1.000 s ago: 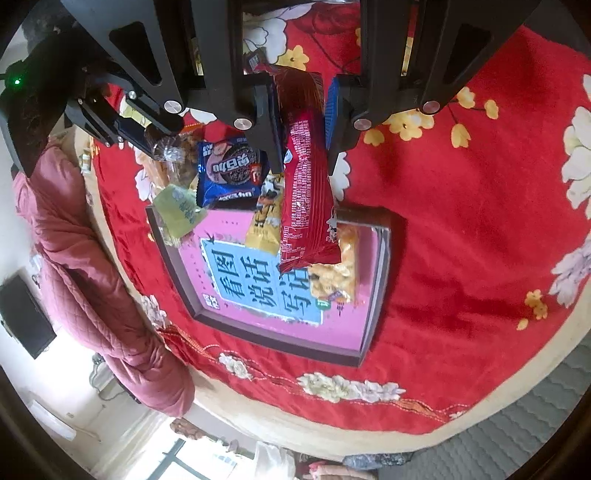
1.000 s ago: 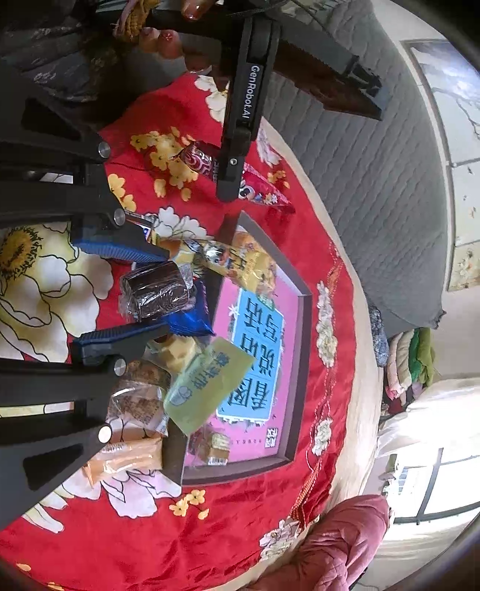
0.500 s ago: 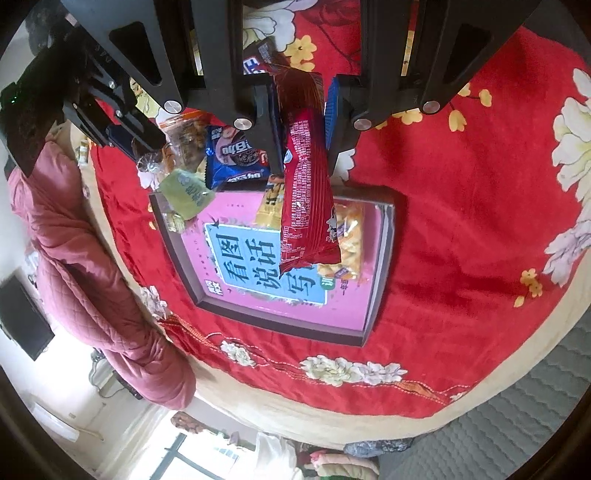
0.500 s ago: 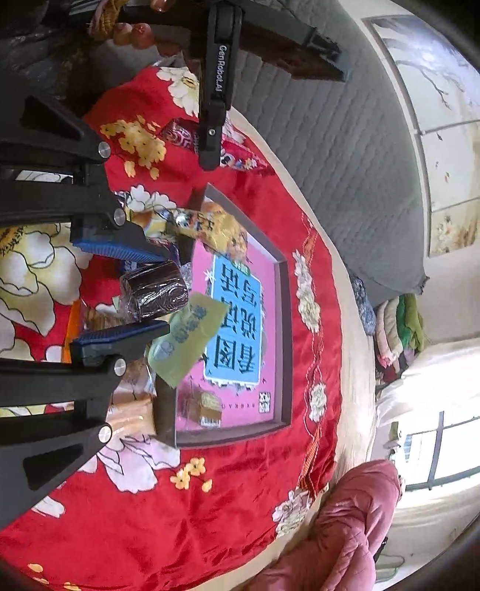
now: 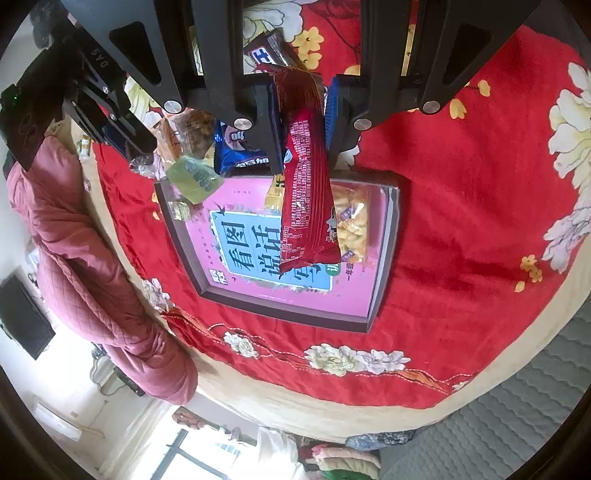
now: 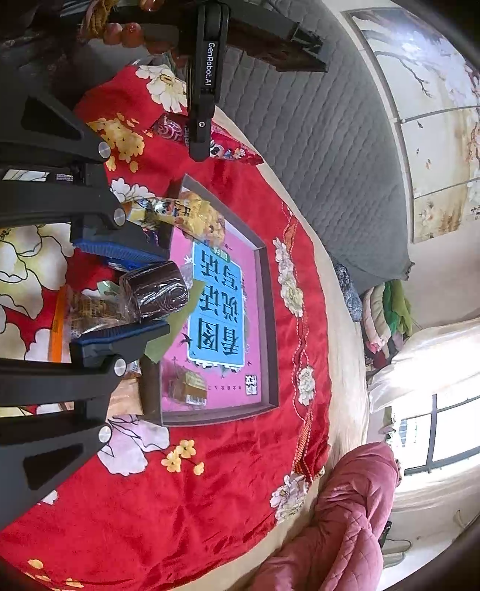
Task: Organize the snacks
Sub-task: 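Lift the brown snack with the right tool while the left tool lifts the red bag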
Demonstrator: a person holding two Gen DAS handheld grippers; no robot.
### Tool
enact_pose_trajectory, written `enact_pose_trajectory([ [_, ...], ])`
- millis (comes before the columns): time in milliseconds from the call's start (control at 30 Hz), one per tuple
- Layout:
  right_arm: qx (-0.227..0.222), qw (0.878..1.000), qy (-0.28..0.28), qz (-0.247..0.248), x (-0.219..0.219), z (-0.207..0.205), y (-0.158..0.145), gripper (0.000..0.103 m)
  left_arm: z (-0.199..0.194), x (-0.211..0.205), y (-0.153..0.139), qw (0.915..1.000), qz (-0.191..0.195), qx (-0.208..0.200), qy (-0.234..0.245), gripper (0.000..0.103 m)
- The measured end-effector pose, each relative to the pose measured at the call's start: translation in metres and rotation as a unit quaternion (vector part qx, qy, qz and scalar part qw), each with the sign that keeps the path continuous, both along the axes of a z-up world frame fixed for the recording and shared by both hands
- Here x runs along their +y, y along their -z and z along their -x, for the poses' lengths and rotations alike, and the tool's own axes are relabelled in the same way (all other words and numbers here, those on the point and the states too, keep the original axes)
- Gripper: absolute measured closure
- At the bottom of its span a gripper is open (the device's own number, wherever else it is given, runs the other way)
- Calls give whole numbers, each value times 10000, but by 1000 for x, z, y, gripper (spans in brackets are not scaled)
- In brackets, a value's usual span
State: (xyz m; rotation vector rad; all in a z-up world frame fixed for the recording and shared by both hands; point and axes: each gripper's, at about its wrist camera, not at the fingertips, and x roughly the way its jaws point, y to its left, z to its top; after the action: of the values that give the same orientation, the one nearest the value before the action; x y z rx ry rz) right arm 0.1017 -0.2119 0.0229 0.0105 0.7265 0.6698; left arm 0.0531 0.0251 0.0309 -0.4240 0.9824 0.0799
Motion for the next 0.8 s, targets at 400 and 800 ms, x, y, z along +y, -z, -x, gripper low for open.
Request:
enact_pose_trajectory([
  [400, -160, 9996, 224, -49, -9, -1, -9, 71, -7, -6, -6, 9999, 89, -91, 86, 83],
  [800, -256, 9984, 499, -76, -20, -7, -19, 71, -20, -11, -11, 9997, 118, -107, 160, 83],
])
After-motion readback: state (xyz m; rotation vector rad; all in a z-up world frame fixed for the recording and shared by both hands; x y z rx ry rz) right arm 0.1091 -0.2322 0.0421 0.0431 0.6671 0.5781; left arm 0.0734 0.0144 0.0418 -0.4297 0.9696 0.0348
